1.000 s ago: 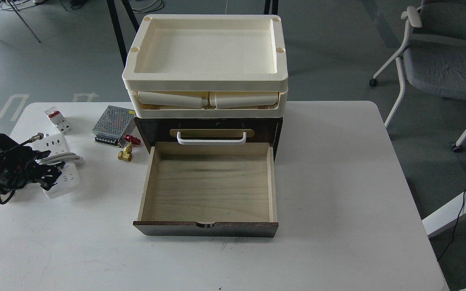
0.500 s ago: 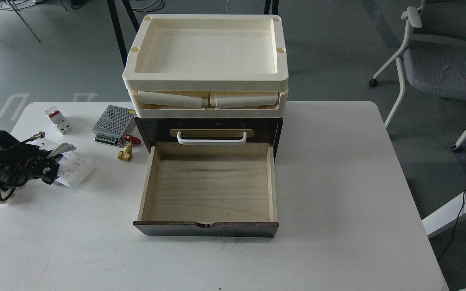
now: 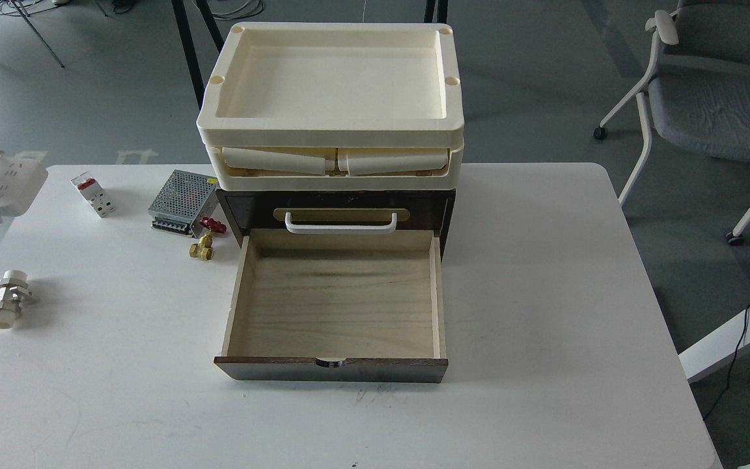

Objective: Put charging cable into cabinet
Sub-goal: 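Lift the power strip with its cable off the table with the left gripper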

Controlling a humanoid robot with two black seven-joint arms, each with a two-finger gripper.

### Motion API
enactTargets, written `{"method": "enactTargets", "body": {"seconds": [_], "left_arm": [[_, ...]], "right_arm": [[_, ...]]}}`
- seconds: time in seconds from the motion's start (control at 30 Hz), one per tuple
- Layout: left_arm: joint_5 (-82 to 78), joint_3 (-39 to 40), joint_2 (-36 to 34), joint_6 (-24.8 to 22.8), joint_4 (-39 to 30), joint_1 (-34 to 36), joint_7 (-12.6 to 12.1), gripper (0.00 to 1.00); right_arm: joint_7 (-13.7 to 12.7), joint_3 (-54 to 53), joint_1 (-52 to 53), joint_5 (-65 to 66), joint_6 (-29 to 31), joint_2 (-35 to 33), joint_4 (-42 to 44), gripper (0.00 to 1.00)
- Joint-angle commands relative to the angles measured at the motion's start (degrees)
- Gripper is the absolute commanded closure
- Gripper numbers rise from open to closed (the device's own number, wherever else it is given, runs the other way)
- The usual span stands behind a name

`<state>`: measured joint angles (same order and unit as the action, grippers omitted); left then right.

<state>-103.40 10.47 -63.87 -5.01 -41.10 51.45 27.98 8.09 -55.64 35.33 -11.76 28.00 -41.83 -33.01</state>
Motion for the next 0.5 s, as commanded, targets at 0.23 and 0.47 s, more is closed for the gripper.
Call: {"method": "enactTargets", "body": {"seconds": [0.23, 0.47], "left_arm": [[29.90, -0.62, -24.73, -12.92, -52.48, -0.04, 0.02, 1.00], [36.78, -0.62, -11.05, -11.69, -56.91, -1.17, 0.02, 1.00]], "right_arm": [[0.00, 0.00, 0.00, 0.06, 0.00, 0.00, 1.36, 0.00], [0.00, 0.00, 0.00, -0.02, 0.00, 0.00, 3.03, 0.00]]}}
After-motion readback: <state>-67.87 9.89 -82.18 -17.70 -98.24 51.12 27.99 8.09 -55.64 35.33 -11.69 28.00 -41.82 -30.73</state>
